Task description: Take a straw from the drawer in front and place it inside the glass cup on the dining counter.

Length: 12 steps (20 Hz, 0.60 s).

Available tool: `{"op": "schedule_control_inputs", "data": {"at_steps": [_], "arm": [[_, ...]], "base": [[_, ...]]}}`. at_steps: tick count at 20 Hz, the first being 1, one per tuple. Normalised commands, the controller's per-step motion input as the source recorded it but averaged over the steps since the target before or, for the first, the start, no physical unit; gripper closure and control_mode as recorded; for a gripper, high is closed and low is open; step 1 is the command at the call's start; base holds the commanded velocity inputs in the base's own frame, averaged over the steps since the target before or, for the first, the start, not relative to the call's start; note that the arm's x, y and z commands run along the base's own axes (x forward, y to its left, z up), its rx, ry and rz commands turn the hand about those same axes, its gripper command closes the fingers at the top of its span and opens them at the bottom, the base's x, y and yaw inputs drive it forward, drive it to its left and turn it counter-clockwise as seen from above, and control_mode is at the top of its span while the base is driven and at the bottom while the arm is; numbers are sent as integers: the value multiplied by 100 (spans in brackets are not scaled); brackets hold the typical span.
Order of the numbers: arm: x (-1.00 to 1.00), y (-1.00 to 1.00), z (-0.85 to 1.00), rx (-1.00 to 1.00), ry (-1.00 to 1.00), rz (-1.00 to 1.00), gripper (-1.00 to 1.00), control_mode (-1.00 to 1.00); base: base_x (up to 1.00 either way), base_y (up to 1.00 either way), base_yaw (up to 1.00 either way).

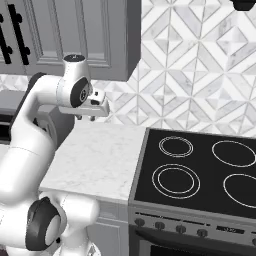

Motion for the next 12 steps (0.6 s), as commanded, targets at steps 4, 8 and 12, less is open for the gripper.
{"op": "schedule_control_inputs", "data": {"at_steps": [4, 8, 12], "arm": [[0, 0, 0, 0, 0, 0, -100, 100], [0, 0, 0, 0, 0, 0, -100, 100], [0, 0, 0, 0, 0, 0, -100, 100]], "base": [[-27, 2, 0], [-100, 0, 0], [-73, -15, 13]]}}
